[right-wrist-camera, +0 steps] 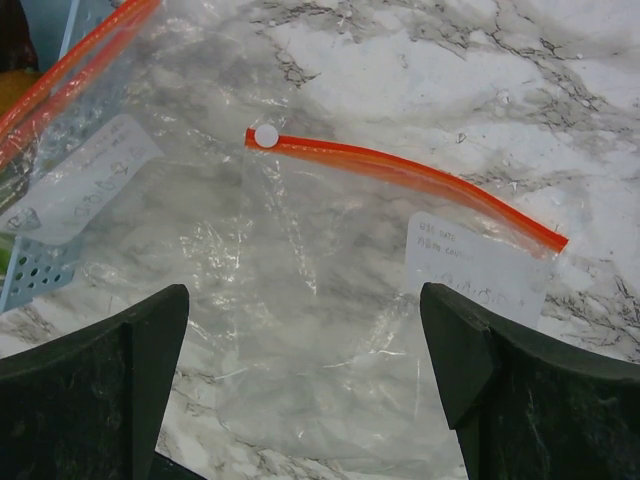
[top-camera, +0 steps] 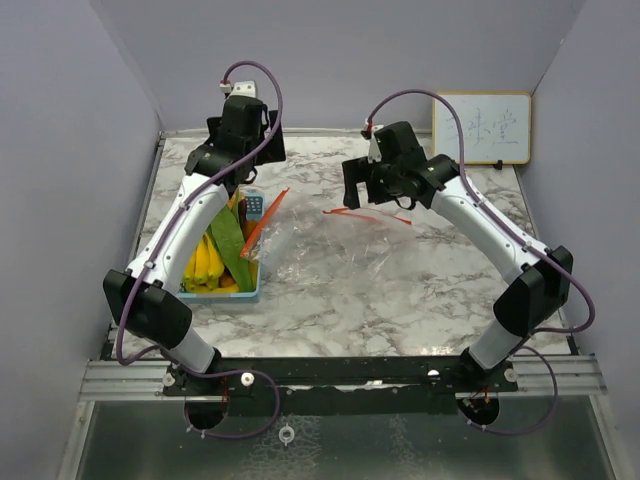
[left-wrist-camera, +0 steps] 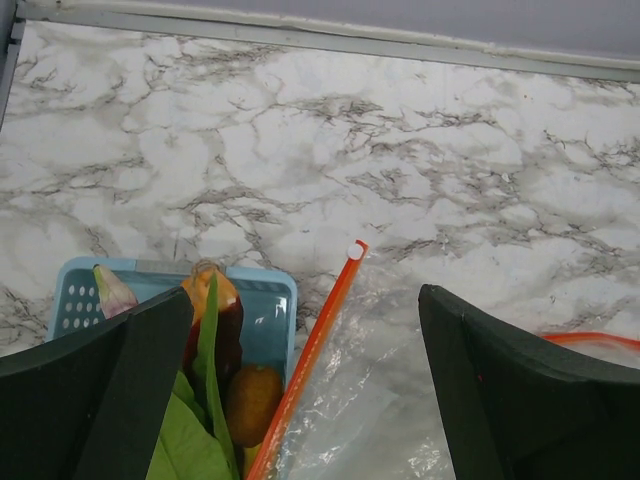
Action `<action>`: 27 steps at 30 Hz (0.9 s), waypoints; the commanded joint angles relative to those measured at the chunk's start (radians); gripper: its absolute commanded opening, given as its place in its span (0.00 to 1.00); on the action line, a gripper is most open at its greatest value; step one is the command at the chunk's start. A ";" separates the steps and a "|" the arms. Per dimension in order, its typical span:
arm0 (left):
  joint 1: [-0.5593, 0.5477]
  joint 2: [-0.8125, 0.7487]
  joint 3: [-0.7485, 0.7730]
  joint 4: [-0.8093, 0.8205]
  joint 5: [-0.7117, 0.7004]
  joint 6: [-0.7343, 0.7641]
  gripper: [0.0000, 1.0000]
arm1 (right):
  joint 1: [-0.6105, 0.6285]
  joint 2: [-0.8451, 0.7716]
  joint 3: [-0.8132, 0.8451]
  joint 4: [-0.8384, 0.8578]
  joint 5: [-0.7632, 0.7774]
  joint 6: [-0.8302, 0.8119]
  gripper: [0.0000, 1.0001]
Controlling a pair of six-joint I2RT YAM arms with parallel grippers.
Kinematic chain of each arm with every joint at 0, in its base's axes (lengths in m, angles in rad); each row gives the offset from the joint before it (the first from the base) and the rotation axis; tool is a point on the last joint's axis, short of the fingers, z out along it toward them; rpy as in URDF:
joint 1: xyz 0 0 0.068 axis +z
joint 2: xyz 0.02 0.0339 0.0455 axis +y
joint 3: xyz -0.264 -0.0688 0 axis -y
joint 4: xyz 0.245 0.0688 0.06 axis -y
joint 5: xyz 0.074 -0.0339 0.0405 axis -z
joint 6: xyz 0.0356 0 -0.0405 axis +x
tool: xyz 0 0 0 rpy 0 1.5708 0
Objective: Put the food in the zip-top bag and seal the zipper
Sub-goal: Pick up the zipper food storage bag at the center of the board.
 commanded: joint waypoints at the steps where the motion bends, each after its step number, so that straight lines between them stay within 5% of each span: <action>1: -0.005 -0.019 0.036 0.020 0.050 0.051 0.99 | -0.004 0.064 0.106 -0.067 0.065 0.054 1.00; 9: 0.001 -0.148 -0.186 0.219 0.313 0.055 0.99 | -0.052 0.156 0.228 -0.074 0.032 0.167 1.00; 19: 0.075 -0.271 -0.316 0.160 0.280 0.036 0.99 | -0.040 0.295 0.252 -0.061 -0.033 0.153 1.00; 27: 0.118 -0.313 -0.376 0.136 0.326 0.070 0.99 | 0.053 0.316 0.236 -0.170 0.061 0.033 1.00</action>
